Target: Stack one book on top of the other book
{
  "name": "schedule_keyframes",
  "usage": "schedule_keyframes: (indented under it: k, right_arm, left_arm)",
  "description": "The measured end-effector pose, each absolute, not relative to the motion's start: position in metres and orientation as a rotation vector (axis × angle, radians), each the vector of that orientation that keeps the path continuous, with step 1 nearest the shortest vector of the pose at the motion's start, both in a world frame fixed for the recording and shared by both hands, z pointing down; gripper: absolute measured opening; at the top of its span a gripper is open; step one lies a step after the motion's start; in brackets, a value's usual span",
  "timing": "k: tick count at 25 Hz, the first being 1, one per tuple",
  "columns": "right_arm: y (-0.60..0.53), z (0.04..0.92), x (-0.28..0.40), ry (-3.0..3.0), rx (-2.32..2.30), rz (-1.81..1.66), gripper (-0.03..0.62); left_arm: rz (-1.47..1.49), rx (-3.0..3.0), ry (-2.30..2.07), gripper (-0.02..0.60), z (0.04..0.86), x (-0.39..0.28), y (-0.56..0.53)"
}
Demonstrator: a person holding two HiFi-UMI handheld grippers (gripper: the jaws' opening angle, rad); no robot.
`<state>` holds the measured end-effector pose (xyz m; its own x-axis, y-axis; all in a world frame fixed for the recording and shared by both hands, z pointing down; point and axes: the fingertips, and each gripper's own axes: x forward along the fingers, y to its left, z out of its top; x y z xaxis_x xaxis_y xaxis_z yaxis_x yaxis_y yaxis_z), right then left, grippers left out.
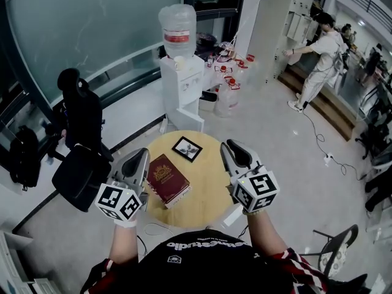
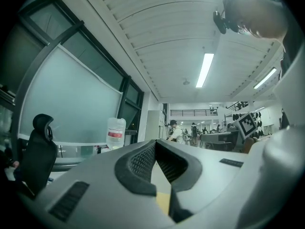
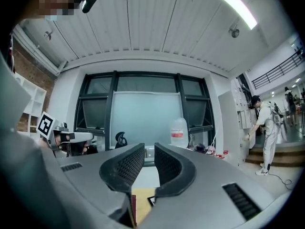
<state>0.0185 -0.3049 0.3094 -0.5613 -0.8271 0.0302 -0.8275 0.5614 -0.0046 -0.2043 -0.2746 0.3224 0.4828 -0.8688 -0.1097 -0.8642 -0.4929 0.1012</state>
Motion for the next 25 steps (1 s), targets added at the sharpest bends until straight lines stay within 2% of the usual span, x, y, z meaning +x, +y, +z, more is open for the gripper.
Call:
schedule_keyframes:
  k: [6,25]
  right_arm:
    - [-0.304,0.316,0.024,-2.719,1.494,0.013,0.065]
    - [-0.301,0.313,0.040,-2.695,1.560,0.004,0.040]
  left_arm:
    - [-0.227,2.668,-1.562,0.015,0.327,-0.206,-0.273]
    - [-0.241,2.644,-1.542,0.015,0.329,-0.206,-0.271]
